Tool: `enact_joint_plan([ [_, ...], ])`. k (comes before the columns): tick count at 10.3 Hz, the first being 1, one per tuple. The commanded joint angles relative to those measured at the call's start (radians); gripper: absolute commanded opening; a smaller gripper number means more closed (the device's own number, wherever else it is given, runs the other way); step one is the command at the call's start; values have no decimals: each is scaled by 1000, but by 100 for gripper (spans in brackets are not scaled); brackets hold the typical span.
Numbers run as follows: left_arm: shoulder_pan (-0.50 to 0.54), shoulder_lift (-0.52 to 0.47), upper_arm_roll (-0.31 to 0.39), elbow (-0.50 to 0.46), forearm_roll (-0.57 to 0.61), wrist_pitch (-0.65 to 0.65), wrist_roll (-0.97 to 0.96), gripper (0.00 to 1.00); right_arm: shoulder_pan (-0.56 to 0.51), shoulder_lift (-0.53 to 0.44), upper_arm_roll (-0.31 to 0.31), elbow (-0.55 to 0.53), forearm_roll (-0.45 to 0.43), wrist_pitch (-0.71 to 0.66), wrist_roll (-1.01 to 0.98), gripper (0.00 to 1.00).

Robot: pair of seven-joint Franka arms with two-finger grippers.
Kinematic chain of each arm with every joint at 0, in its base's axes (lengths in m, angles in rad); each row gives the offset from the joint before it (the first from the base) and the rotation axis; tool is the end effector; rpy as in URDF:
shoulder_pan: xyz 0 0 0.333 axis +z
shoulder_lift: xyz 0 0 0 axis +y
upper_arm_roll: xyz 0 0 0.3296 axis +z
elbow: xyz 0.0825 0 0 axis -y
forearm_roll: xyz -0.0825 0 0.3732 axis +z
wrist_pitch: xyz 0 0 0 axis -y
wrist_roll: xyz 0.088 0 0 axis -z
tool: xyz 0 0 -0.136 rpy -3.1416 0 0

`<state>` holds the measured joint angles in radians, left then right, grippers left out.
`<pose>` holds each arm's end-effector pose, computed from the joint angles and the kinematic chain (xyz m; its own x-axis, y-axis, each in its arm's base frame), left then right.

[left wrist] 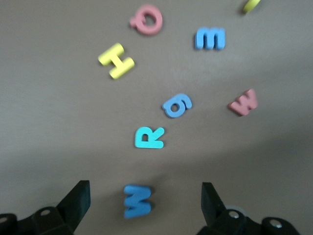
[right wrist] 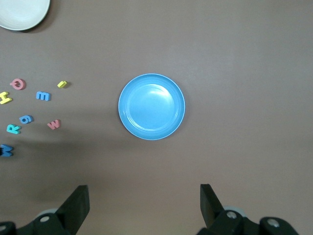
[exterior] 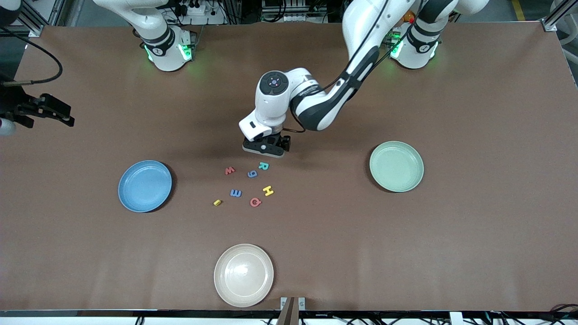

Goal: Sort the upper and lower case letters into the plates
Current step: 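Grasp the blue W with the left gripper while the right gripper nears the yellow letter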

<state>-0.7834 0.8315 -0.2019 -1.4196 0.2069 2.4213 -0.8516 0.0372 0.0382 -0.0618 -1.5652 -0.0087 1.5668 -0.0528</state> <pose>0.4452 -0.6068 0.2131 0.9733 -0.1863 0.1345 -0.2039 -0.9700 0.1320 0.5535 -0.0142 0.5904 0.9989 0.0281 -0.0371 0.0285 -0.9996 0.0091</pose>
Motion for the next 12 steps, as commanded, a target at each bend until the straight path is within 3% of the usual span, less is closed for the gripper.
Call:
enact_joint_plan([
  [1,-59,40,51,27,35,28,-70,100,0,77,8,8,-8,51,43,100],
  [6,-60,40,50,8,40,-83,-61,100,78,235,11,13,-8,176,333,100],
  [7,-62,43,49,5,32,-85,-61,86,113,268,11,17,-10,180,416,100],
  [12,-65,55,49,7,26,-94,-63,74,135,347,13,33,36,266,744,100],
])
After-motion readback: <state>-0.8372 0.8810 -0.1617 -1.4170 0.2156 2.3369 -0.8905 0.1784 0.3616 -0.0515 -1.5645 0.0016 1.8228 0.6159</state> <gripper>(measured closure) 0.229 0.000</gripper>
